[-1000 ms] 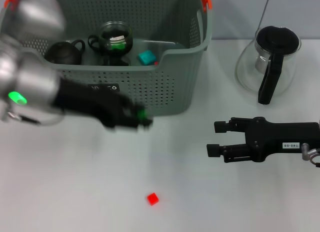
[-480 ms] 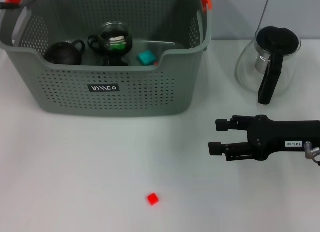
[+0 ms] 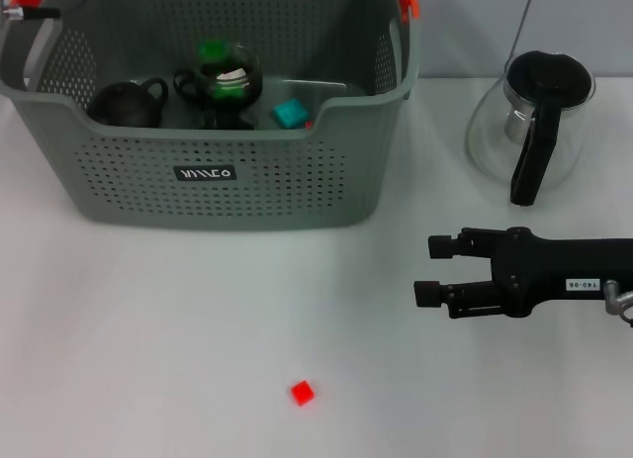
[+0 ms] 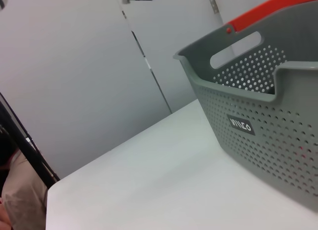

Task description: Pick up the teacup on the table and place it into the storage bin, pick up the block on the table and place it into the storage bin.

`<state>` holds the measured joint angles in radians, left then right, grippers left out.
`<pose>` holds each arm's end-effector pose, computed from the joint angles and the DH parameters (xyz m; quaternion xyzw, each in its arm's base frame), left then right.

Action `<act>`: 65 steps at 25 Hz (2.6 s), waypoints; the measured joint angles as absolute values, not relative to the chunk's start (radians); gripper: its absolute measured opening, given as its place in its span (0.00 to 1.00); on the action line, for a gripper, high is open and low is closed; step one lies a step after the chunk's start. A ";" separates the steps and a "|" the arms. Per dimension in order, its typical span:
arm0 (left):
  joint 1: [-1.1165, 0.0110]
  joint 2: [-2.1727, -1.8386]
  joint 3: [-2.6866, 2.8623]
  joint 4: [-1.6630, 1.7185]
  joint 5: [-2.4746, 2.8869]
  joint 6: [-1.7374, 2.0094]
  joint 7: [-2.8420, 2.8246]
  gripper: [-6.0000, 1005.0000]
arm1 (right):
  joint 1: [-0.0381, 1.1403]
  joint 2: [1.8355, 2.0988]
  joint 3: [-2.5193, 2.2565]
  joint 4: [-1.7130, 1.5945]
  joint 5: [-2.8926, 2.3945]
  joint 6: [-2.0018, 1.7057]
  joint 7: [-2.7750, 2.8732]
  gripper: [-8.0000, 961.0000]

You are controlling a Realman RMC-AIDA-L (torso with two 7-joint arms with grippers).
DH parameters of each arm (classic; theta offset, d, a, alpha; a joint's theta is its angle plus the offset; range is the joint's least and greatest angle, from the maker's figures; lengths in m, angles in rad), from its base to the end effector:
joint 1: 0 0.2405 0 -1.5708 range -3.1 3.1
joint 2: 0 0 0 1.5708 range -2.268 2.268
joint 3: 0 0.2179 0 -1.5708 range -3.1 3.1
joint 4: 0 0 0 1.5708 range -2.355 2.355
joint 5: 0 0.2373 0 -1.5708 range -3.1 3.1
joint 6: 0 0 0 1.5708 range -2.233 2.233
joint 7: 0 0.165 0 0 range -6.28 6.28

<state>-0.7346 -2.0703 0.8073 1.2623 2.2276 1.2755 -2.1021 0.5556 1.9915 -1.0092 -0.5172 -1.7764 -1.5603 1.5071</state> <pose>-0.1103 0.4523 0.1186 -0.9022 -0.2245 -0.1648 0.3294 0.2270 0.3307 -0.0217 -0.9347 0.2622 0.2384 0.0261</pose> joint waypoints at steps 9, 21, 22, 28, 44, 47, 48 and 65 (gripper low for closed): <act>-0.632 -2.109 0.918 1.421 2.128 1.881 -1.889 0.90 | 0.555 1.991 -1.009 -0.517 -1.776 -1.543 1.506 0.95; -0.528 -2.175 1.397 1.399 2.492 1.747 -2.004 0.94 | 0.556 1.992 -0.998 -0.515 -1.776 -1.536 1.511 0.95; -0.530 -2.176 1.424 1.393 2.510 1.727 -2.032 0.94 | 0.557 1.992 -0.997 -0.515 -1.776 -1.535 1.512 0.95; -0.547 -2.178 1.556 1.351 2.534 1.625 -2.152 0.94 | 0.562 1.993 -0.996 -0.515 -1.776 -1.532 1.513 0.95; -0.578 -2.178 1.699 1.265 2.540 1.493 -2.194 0.89 | 0.563 1.992 -0.996 -0.515 -1.773 -1.527 1.514 0.95; -0.584 -2.178 1.716 1.250 2.541 1.470 -2.196 0.77 | 0.564 1.991 -0.992 -0.516 -1.773 -1.527 1.512 0.95; -0.585 -2.178 1.722 1.246 2.544 1.461 -2.197 0.73 | 0.564 1.991 -0.989 -0.516 -1.773 -1.526 1.511 0.95; -0.598 -2.178 1.766 1.215 2.566 1.420 -2.191 0.54 | 0.566 1.991 -0.983 -0.517 -1.774 -1.523 1.507 0.95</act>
